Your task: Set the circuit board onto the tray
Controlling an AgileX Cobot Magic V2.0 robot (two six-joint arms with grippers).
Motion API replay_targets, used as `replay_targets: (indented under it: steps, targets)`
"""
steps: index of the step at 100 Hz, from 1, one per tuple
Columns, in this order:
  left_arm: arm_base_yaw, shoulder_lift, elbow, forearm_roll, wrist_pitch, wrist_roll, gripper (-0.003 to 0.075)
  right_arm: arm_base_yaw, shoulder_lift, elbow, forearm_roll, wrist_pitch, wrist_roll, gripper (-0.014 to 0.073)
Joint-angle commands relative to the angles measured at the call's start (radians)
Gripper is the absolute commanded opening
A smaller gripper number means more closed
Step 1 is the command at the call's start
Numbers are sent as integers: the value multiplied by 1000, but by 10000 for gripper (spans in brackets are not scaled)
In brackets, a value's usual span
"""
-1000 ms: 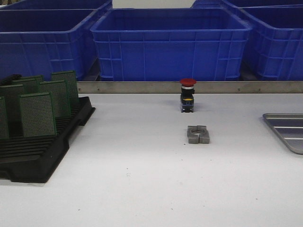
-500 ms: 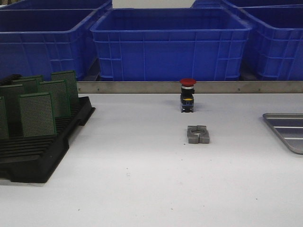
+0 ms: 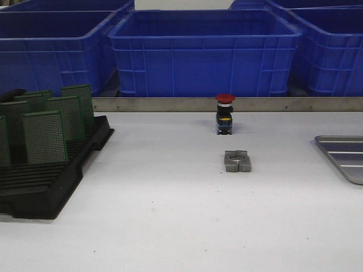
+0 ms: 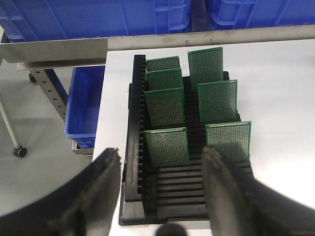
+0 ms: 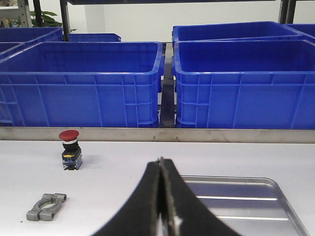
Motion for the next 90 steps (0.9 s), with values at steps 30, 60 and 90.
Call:
replay_targets:
  steps: [30, 60, 90]
  targets:
    - [-1, 60, -114, -104, -68, 128, 398, 0, -23, -13, -10, -81, -3, -69]
    - [-1, 376, -461, -287, 317, 578, 398, 0, -23, -13, -10, -81, -3, -69]
    - [-1, 682, -700, -415, 608, 1086, 398, 0, -23, -13, -10, -81, -3, -69]
